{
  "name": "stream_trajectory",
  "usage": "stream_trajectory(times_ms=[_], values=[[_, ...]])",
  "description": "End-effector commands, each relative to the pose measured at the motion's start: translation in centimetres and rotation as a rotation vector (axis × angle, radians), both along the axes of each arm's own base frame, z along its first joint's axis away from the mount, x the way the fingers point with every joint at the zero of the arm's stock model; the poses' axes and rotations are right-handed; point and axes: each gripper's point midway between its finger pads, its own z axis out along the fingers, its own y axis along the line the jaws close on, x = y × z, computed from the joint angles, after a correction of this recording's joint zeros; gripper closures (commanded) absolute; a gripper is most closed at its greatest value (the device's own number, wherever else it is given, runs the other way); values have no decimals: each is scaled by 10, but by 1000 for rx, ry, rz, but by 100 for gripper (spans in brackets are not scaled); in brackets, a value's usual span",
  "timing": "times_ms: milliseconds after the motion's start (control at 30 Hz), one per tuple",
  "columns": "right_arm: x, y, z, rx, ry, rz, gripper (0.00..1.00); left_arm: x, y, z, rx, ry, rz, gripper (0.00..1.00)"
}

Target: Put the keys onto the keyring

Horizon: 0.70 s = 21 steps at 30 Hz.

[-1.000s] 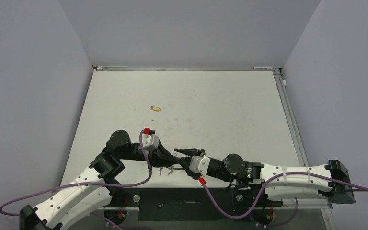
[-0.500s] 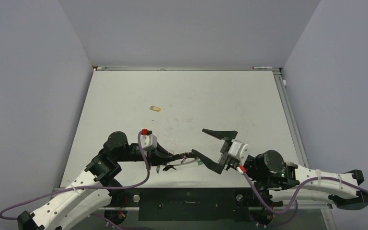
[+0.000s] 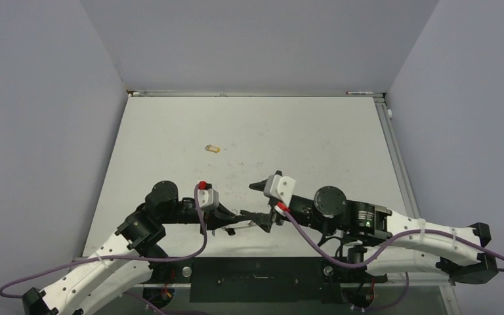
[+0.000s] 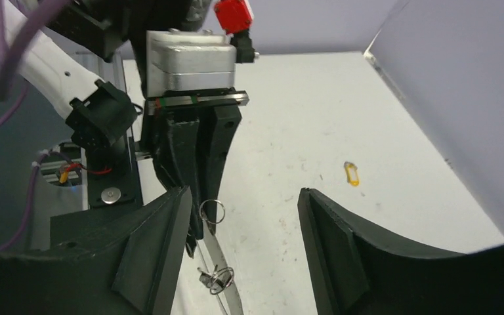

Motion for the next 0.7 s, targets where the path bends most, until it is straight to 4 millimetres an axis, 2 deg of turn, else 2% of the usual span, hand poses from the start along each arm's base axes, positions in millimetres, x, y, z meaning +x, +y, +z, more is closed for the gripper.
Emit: stream_trajectory(times_ms=[0, 33, 67, 100, 200, 267, 367, 467, 567, 667], values=[[5, 20, -31, -101, 172, 129, 44, -7, -3, 25, -28, -88, -41, 100], [16, 24, -41, -114, 222, 162, 48, -9, -4, 23, -13, -89, -50, 100], [17, 29, -49, -134, 261, 216, 52, -12, -3, 21, -1, -94, -57, 100], [29, 27, -55, -142, 292, 223, 55, -13, -3, 20, 7, -99, -57, 100], [51, 21, -60, -115, 346, 271, 53, -18, -2, 20, -2, -98, -60, 100], [47, 20, -51, -56, 399, 389, 52, -21, -2, 20, -6, -92, -69, 100], [41, 23, -54, -46, 439, 491, 51, -22, -2, 18, 1, -85, -76, 100], [37, 25, -57, -60, 477, 538, 51, -22, -3, 17, 7, -80, -72, 100], [24, 25, -58, -64, 528, 621, 51, -21, -3, 17, 9, -81, -69, 100], [19, 29, -68, -92, 554, 617, 51, -21, -2, 18, 5, -84, -70, 100]])
